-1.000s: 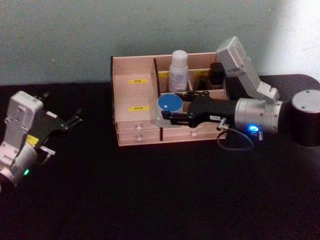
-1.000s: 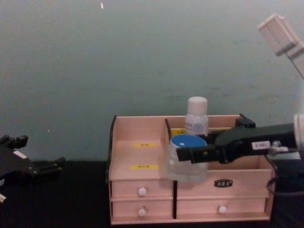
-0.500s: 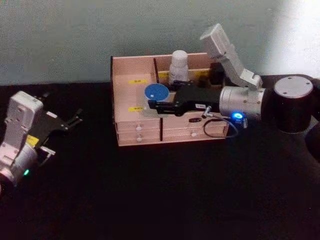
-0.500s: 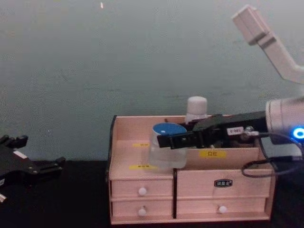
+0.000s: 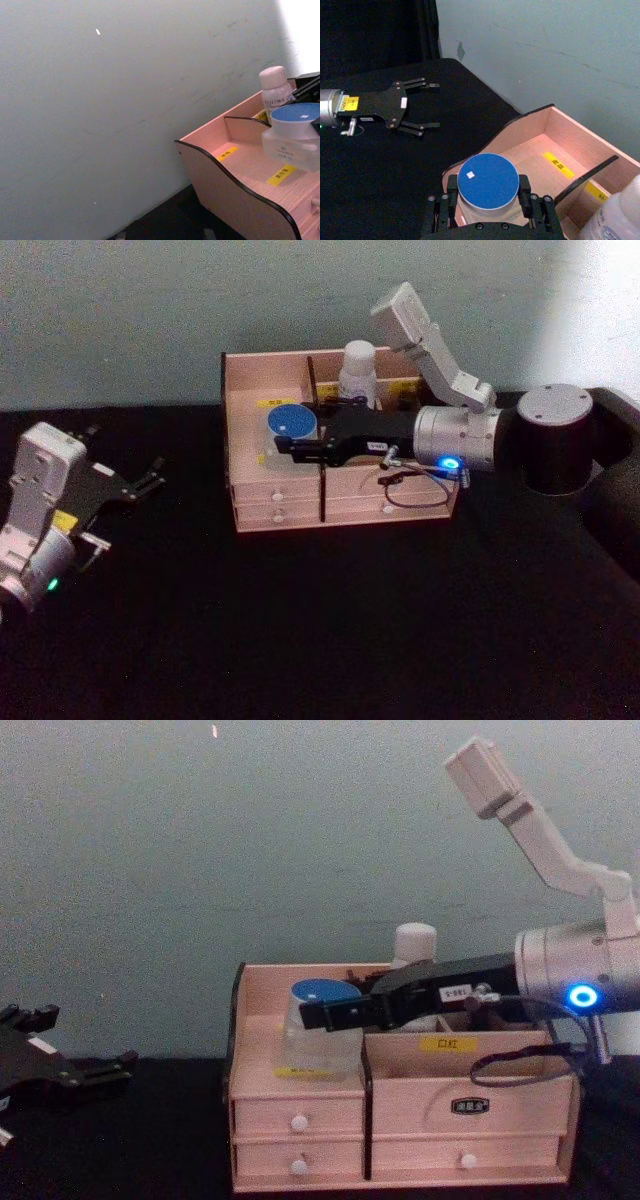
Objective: Pick up the facial cleanser and watermelon frost from the table and place them into the tiered storage box.
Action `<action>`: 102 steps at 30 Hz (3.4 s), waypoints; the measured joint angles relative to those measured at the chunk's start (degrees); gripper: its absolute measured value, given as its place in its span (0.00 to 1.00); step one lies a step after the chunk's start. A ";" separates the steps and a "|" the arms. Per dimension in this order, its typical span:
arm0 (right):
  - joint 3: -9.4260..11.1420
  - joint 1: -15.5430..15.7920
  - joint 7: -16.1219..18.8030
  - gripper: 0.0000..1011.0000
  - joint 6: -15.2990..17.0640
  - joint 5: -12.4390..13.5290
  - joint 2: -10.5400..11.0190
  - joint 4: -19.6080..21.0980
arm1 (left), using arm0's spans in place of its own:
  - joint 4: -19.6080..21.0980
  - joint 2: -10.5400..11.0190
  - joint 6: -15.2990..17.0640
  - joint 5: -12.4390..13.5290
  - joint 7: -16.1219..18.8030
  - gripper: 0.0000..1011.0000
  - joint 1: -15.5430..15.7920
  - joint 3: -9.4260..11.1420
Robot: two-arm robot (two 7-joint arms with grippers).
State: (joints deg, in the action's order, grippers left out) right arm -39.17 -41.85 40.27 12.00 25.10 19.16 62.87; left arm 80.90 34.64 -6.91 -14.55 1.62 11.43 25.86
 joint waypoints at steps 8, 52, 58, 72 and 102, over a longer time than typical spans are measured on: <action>-0.38 -1.02 0.02 0.71 -0.33 -0.39 -1.88 -2.46 | 0.00 0.00 0.00 0.00 0.00 0.99 0.00 0.00; 0.72 -5.65 0.15 0.71 0.21 -1.86 -8.97 -15.02 | 0.00 0.00 0.00 0.00 0.00 0.99 0.00 0.00; 0.70 -5.63 0.16 0.71 0.20 -1.89 -8.93 -14.95 | 0.00 0.00 0.00 0.00 0.00 0.99 0.00 0.00; 0.61 -5.55 0.16 0.73 0.23 -1.90 -8.80 -14.74 | 0.00 0.00 0.00 0.00 0.00 0.99 0.00 0.00; 1.47 -4.42 0.15 0.99 0.06 -1.47 -7.99 -12.37 | 0.00 0.00 0.00 0.00 0.00 0.99 0.00 0.00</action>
State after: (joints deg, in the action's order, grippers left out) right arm -37.69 -46.26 40.42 12.06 23.63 11.17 50.50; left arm 80.90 34.65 -6.91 -14.55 1.62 11.43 25.86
